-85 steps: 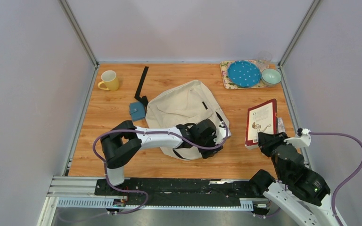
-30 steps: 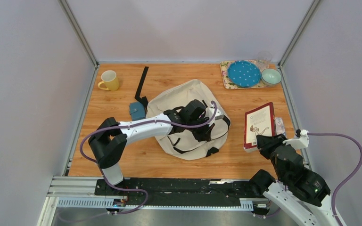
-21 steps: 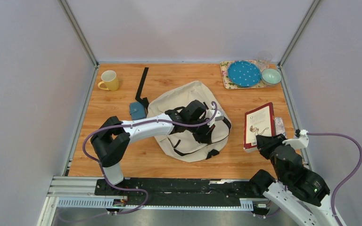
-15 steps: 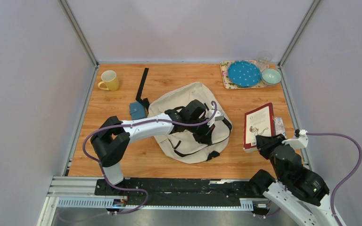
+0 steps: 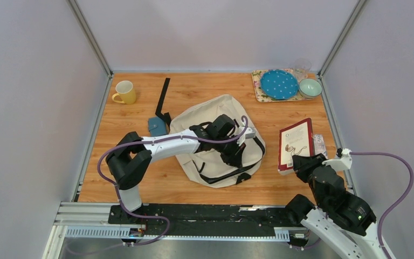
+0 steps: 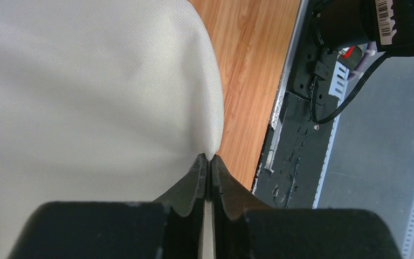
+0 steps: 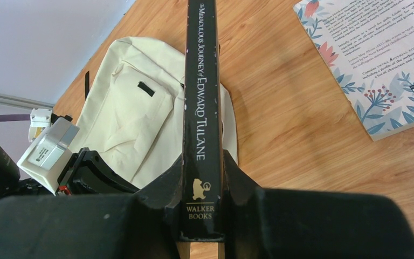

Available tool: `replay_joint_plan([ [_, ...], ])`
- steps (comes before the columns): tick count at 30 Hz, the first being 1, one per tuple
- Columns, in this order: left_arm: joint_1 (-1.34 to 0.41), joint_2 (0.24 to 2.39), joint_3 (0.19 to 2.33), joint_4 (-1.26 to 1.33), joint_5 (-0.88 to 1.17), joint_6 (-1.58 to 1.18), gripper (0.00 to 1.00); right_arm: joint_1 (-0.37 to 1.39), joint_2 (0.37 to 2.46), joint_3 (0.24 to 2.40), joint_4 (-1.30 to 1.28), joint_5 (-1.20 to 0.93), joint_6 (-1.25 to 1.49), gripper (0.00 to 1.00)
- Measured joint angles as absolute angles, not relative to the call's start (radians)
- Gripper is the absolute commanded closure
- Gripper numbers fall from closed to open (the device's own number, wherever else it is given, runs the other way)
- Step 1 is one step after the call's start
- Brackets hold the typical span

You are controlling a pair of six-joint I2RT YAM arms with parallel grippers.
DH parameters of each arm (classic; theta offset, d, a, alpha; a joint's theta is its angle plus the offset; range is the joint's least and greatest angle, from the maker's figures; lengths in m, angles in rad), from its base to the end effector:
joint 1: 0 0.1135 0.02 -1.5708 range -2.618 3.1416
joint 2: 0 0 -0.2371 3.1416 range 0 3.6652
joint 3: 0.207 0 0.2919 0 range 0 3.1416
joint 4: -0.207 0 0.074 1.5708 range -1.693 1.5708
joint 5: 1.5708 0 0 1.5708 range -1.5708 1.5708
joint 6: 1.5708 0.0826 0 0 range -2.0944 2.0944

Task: Pack the student bag
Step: Place the book in the student bag.

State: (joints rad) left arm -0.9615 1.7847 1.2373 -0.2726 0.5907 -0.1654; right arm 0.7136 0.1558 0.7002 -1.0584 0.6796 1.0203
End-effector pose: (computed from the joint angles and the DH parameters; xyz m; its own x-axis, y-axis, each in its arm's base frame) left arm 0.2157 -0.3894 0.1435 -0.5607 0.5644 -0.6059 0.8174 0.2602 -0.5140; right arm 0.1243 0.0389 0.2816 -0.2757 0.6381 -0.7189 0.2669 0.7693 0.5805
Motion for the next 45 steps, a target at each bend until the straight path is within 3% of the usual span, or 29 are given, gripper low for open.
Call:
replay_joint_plan([
  [2, -0.962, 1.792, 1.237, -0.273, 0.595, -0.173, 1.00, 0.714, 0.156, 0.700, -1.058, 0.680, 1.020, 0.99],
  [9, -0.963, 1.799, 1.237, -0.272, 0.573, -0.175, 1.00, 0.714, 0.156, 0.700, -1.058, 0.679, 1.020, 0.99],
  [24, -0.856, 1.575, 1.338, -0.301, 0.253, -0.147, 1.00, 0.712, 0.156, 0.706, -1.063, 0.583, 1.042, 1.00],
  [35, -0.861, 1.497, 1.343, -0.285, 0.182, -0.110, 1.00, 0.712, 0.172, 0.475, -0.764, 0.211, 1.211, 1.00],
  [45, -0.861, 1.427, 1.229, -0.207, 0.249, -0.123, 1.00, 0.711, 0.414, 0.434, -0.486, 0.080, 1.274, 1.00],
])
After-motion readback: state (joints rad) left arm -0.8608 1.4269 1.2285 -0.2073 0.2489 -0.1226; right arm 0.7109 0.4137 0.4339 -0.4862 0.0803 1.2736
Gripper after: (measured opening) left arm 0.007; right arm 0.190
